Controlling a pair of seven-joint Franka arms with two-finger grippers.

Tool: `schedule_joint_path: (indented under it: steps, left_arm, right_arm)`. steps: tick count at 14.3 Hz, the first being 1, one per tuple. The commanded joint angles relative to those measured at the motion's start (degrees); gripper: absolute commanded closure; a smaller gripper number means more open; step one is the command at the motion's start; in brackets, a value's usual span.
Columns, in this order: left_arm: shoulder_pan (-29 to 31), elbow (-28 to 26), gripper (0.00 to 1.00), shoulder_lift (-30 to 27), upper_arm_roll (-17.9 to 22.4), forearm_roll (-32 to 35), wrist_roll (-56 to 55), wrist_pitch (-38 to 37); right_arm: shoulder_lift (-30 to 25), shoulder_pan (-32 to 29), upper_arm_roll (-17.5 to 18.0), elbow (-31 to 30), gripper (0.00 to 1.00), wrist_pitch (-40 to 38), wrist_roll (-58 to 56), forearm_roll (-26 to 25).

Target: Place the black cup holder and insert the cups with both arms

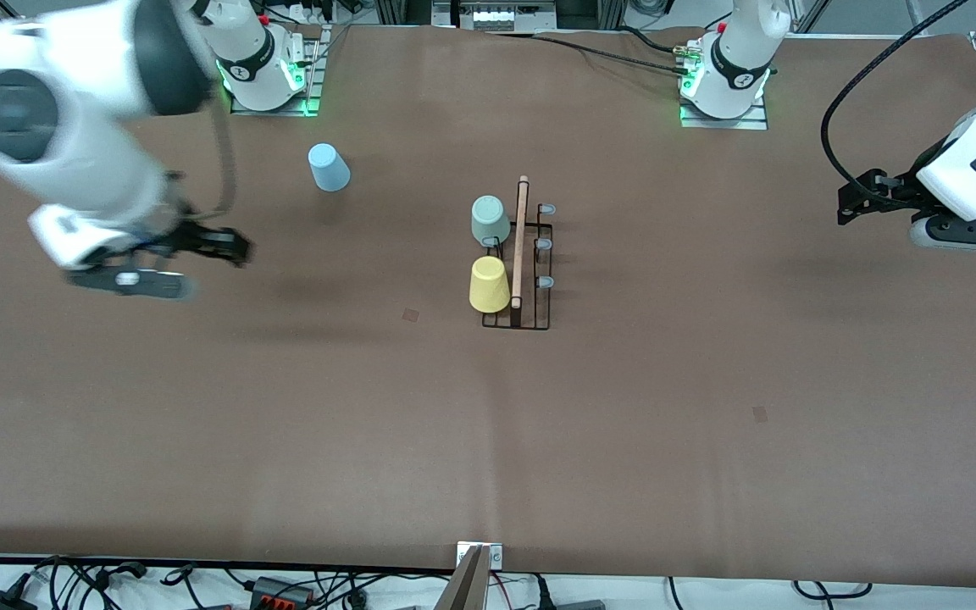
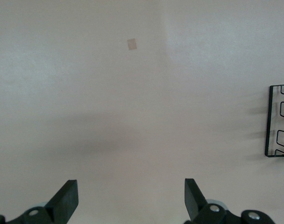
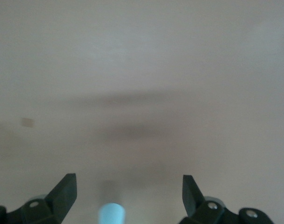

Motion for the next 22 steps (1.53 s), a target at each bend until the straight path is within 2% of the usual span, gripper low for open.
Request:
schedule_joint_path:
  steps: [1,3,5,8,11,12,14,15,18,22]
  left_arm:
    - [-0.1,1.8,0.00,0.9,0.2,-0.5,0.4,-1.3]
    - [-0.1,1.8,0.00,0.9,0.2,-0.5,0.4,-1.3]
    - [-0.5,1.8,0.00,0.8,0.2,-0.5,0.4,-1.4]
    - [-0.8,1.8,0.00,0.9,0.2,-0.5,0.4,-1.5]
    - [-0.8,1.7,0.00,0.9,0.2,-0.5,0.5,-1.6]
    - [-0.8,1.7,0.00,0.9,0.2,-0.5,0.5,-2.2]
    - [-0.9,1.7,0.00,0.8,0.2,-0.5,0.2,-2.7]
    - [-0.9,1.7,0.00,0.9,0.2,-0.5,0.4,-2.6]
    - [-1.0,2.5,0.00,0.8,0.2,-1.9,0.1,-2.5]
    - [-0.7,7.5,0.00,3.6,0.3,-3.8,-0.2,-3.4]
  right_arm:
    - [-3.3,-9.2,1.2,-1.5,0.00,-0.8,-11.4,0.9]
    - [-5.0,-13.3,-0.1,-0.7,0.00,-1.0,-16.4,0.9]
    - [-6.4,-13.2,-3.0,0.4,0.00,-1.1,-16.9,1.1]
    - [-6.3,-13.4,-3.1,3.7,0.00,-5.0,-16.7,2.6]
    - [-6.2,-12.0,-3.6,4.2,0.00,-8.3,-17.1,4.2]
    - [-5.9,-8.7,-6.3,4.1,0.00,-10.6,-16.7,3.6]
    - [-5.7,-1.4,-13.3,3.0,0.00,-9.9,-16.7,4.4]
    - [-6.1,0.8,-14.5,1.6,0.00,-8.6,-16.8,4.4]
    - [-7.6,1.9,-14.7,-0.3,0.00,-5.3,-16.7,4.4]
    - [-7.1,2.1,-14.6,-0.4,0.00,-1.7,-16.3,5.3]
